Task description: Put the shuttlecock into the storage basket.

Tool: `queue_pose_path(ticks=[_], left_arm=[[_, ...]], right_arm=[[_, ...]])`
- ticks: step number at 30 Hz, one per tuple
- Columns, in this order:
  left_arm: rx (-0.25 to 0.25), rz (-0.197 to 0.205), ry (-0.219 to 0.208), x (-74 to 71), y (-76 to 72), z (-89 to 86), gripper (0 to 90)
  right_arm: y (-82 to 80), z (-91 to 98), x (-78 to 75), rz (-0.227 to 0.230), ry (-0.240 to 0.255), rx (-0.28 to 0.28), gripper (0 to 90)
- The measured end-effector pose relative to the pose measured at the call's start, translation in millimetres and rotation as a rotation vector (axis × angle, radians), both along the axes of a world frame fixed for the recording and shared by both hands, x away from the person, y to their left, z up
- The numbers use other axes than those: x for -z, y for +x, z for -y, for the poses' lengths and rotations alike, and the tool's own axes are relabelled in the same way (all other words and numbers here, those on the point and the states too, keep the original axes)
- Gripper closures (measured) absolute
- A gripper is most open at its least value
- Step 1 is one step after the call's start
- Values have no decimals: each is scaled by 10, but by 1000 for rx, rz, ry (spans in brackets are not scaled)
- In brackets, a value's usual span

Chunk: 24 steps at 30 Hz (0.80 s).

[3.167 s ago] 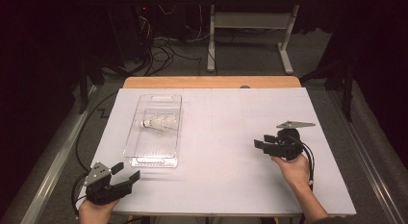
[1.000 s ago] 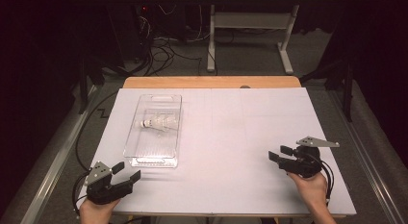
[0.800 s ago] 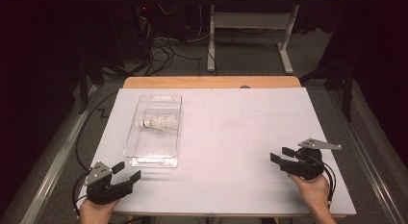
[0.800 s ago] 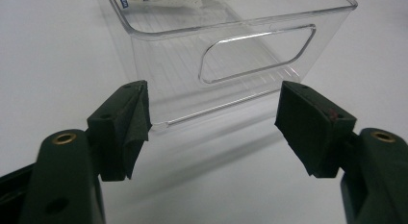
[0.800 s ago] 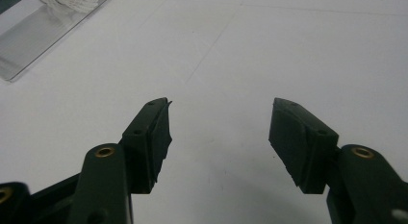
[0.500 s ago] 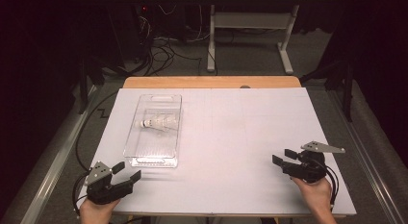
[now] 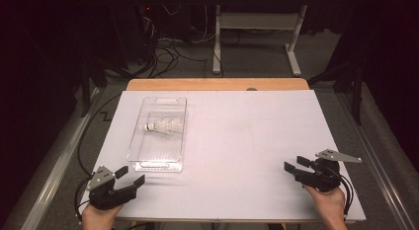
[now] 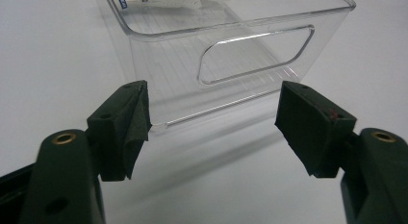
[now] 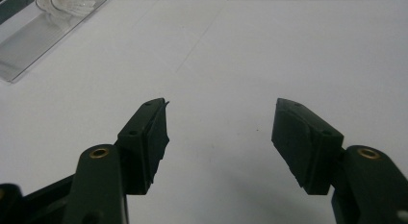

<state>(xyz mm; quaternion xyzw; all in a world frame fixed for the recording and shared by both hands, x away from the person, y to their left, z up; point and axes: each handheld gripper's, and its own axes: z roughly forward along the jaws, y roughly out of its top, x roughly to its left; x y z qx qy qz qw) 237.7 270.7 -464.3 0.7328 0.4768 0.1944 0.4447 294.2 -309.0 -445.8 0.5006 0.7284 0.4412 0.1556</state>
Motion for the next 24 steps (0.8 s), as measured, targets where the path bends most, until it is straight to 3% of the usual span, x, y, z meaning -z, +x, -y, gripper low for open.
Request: queue_pose_path(ticks=[24], left_arm=[[-5, 1, -10, 3, 3, -1, 290]], right_arm=[[-187, 174, 82, 17, 16, 21, 378]])
